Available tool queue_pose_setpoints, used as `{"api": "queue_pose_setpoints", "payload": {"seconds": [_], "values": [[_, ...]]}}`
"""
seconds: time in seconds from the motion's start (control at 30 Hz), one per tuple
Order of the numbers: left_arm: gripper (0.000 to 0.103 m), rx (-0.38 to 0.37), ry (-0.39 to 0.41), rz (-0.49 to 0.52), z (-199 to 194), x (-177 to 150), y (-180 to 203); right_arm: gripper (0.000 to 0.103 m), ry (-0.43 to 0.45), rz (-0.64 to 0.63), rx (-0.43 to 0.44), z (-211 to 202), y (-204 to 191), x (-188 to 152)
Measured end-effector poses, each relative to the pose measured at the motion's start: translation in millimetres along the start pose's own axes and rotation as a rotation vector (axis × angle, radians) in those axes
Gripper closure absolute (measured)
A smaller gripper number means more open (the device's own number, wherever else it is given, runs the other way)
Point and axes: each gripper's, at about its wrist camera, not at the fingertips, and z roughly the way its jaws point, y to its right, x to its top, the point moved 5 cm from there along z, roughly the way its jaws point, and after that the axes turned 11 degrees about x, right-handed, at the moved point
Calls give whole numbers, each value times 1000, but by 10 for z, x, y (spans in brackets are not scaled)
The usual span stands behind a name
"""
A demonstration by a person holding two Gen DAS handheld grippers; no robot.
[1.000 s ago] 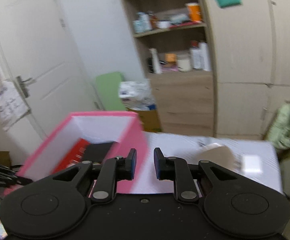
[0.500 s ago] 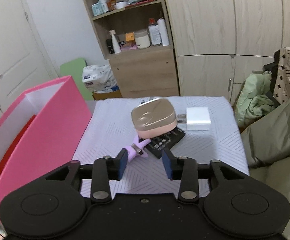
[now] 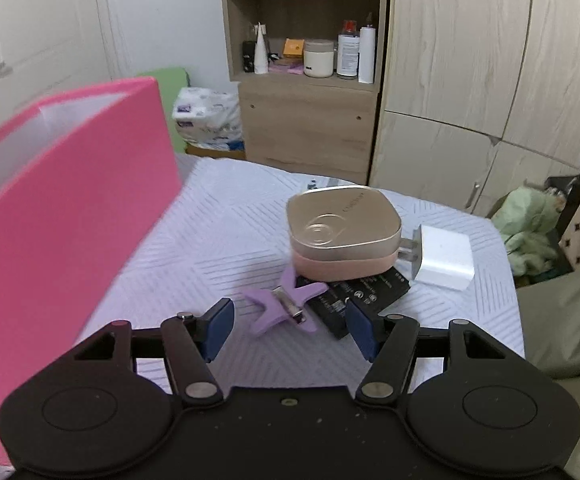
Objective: Organize rigid objects
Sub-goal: 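Grasp the purple star keychain with the right gripper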
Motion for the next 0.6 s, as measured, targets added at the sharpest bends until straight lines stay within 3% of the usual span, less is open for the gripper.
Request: {"api": "queue_pose_setpoints", "payload": {"seconds": [0.23, 0.3, 0.37, 0.6], "values": [[91, 17, 10, 20, -15, -21, 27, 39, 21, -91, -83, 79, -118, -7], [91, 26, 12, 32, -17, -8, 47, 61, 27, -84, -75, 44, -131, -9], [91, 41, 17, 50, -20, -8, 76, 65, 10, -102, -94, 19, -151, -7], [91, 60, 17, 73, -35, -9, 99, 65, 34, 71, -28, -114, -40, -9]]}}
